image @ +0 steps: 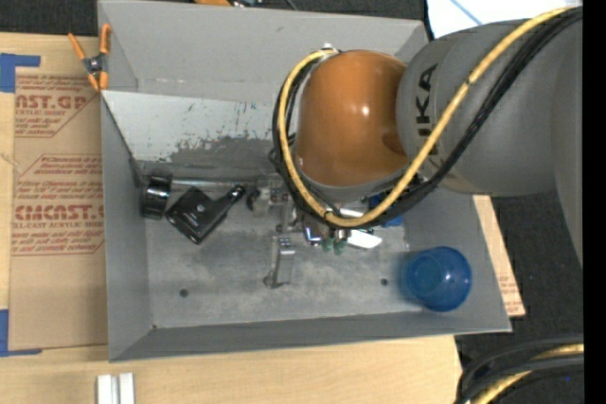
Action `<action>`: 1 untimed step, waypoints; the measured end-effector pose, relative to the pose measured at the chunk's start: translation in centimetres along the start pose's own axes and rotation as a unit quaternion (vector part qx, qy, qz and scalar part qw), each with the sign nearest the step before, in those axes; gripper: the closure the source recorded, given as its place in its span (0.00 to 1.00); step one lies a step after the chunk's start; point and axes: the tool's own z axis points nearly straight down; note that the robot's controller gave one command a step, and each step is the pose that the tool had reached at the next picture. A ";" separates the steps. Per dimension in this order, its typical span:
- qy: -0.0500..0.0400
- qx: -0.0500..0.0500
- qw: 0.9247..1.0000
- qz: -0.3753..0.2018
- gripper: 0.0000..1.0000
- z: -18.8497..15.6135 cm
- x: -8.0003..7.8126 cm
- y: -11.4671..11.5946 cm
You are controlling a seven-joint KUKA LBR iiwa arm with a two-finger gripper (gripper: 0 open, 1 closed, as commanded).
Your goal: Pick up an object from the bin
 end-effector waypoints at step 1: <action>-0.004 -0.001 1.000 0.001 0.00 -0.4 -0.2 -0.1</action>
Offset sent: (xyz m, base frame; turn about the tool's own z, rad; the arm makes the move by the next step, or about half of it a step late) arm 0.0761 0.0477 -0.1290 0.1544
